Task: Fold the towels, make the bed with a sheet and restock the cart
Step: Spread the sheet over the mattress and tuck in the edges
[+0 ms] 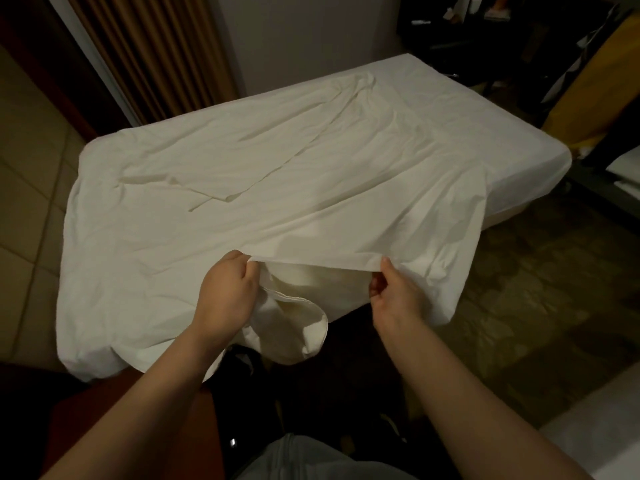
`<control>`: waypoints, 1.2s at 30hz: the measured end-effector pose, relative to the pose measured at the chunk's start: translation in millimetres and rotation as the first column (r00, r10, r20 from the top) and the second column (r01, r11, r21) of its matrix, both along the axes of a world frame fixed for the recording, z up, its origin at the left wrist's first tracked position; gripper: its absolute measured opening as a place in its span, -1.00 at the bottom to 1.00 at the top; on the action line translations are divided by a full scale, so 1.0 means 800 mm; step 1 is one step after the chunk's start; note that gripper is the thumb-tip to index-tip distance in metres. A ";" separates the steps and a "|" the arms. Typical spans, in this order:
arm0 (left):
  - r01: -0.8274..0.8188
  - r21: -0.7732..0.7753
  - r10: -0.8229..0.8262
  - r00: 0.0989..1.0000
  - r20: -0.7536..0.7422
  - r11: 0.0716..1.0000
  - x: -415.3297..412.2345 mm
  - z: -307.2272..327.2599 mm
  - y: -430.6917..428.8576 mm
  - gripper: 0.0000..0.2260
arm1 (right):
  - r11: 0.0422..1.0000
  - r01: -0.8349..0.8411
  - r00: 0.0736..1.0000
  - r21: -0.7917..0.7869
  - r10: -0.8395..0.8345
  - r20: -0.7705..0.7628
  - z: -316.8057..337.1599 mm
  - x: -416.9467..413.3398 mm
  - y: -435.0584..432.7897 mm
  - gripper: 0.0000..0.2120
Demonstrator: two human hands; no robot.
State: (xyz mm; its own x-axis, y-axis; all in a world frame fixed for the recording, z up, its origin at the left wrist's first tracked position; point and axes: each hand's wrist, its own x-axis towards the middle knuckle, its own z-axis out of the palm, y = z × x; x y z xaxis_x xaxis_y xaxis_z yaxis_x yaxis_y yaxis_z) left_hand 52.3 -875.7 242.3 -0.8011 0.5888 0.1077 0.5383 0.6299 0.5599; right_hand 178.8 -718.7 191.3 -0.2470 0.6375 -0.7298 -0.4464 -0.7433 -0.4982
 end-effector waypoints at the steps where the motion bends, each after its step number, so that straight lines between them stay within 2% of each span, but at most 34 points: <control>1: 0.023 -0.012 -0.024 1.000 -0.012 1.000 0.003 -0.001 0.000 -0.69 | 0.998 0.006 1.000 -0.065 -0.008 -0.027 -0.006 -0.004 -0.004 -0.88; 3: 0.018 -0.003 -0.018 1.000 -0.002 1.000 0.006 -0.003 -0.001 -0.70 | 0.987 0.011 0.999 -0.158 -0.016 -0.031 -0.019 -0.006 -0.011 -0.75; 6: -0.013 0.028 0.013 1.000 0.016 1.000 0.001 -0.001 -0.006 -0.70 | 0.983 -0.059 0.998 -0.174 0.054 -0.036 -0.023 -0.007 -0.013 -0.88; 15: 0.018 0.027 -0.018 1.000 0.025 0.999 0.002 0.001 -0.014 -0.67 | 0.985 -0.059 0.998 -0.164 0.056 -0.018 -0.019 -0.012 -0.016 -0.85; 23: 0.015 0.002 -0.015 1.000 0.027 1.000 0.003 -0.001 -0.030 -0.67 | 0.976 -0.155 0.986 -0.156 0.161 0.028 -0.012 -0.011 -0.020 -0.85; 32: 0.032 -0.022 -0.031 0.999 0.026 0.999 0.003 -0.002 -0.046 -0.66 | 0.981 -0.096 0.995 -0.165 0.094 -0.021 -0.022 -0.020 -0.030 -0.86; 36: 0.039 -0.030 -0.038 0.999 0.027 0.999 0.000 -0.003 -0.050 -0.72 | 0.987 -0.072 0.997 -0.147 0.070 -0.018 -0.020 -0.022 -0.031 -0.84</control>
